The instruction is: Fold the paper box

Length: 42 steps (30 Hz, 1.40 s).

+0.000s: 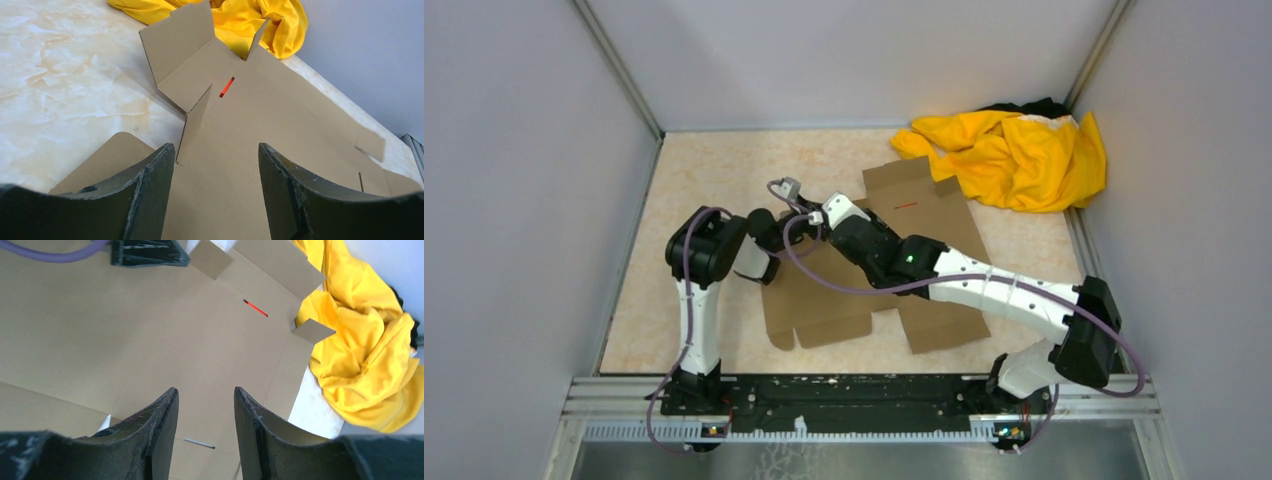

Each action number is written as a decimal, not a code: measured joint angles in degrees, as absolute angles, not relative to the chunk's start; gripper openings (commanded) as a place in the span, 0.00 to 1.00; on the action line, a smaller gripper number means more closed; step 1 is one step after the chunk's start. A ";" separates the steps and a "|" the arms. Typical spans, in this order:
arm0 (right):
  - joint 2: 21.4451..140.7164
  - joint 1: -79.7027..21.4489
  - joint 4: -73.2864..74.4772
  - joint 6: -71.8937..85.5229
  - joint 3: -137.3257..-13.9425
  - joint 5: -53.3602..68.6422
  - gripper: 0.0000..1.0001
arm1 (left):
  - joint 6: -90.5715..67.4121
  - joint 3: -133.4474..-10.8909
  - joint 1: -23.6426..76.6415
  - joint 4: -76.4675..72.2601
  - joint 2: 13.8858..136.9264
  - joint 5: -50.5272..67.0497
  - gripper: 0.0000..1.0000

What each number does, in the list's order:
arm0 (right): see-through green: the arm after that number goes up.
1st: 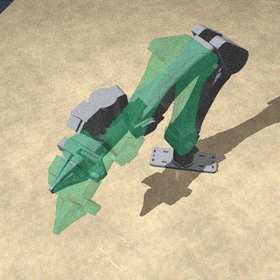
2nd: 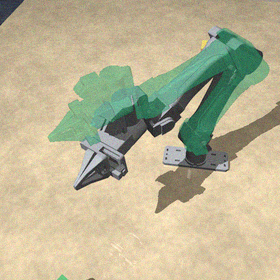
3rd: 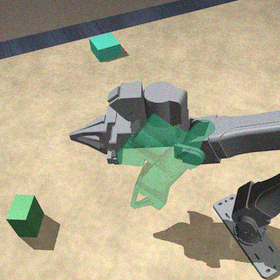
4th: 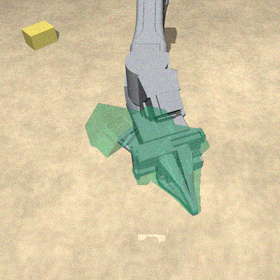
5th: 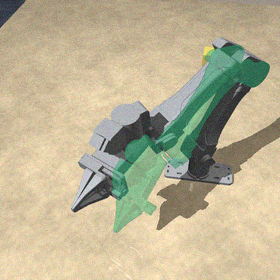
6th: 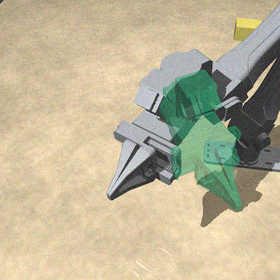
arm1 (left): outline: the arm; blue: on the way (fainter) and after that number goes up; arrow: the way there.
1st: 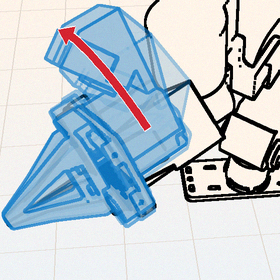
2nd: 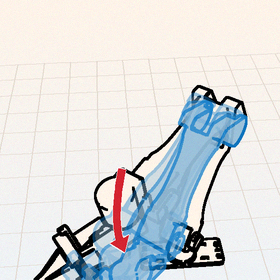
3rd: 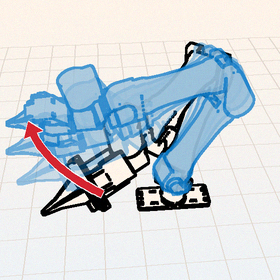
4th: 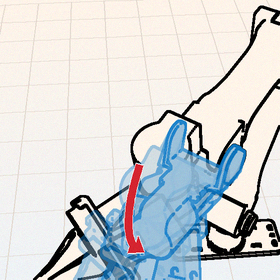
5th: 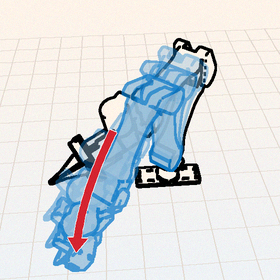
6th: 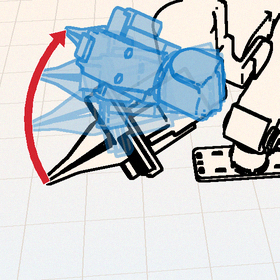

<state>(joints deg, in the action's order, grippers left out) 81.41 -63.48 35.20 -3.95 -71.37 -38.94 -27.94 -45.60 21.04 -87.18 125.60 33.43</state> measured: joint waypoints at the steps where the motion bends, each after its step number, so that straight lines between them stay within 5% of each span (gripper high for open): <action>1: 81.38 -62.89 35.38 -3.62 -71.37 -38.79 0.46 | -27.73 -45.63 21.04 -87.11 125.54 33.43 0.68; 13: 72.88 -24.27 30.59 10.11 -66.46 -15.33 0.50 | -23.90 -43.00 21.04 -78.83 113.32 32.01 0.70; 20: 76.18 -10.15 23.40 12.80 -58.94 -0.19 0.51 | -19.16 -42.17 21.04 -56.55 98.26 26.83 0.74; 31: 84.36 -2.07 13.26 13.74 -52.86 7.81 0.58 | -17.10 -47.13 19.62 -21.65 89.89 18.52 0.80; 42: 91.26 3.88 7.68 13.52 -52.77 14.02 0.63 | -17.96 -47.20 16.29 -14.06 91.53 20.05 0.84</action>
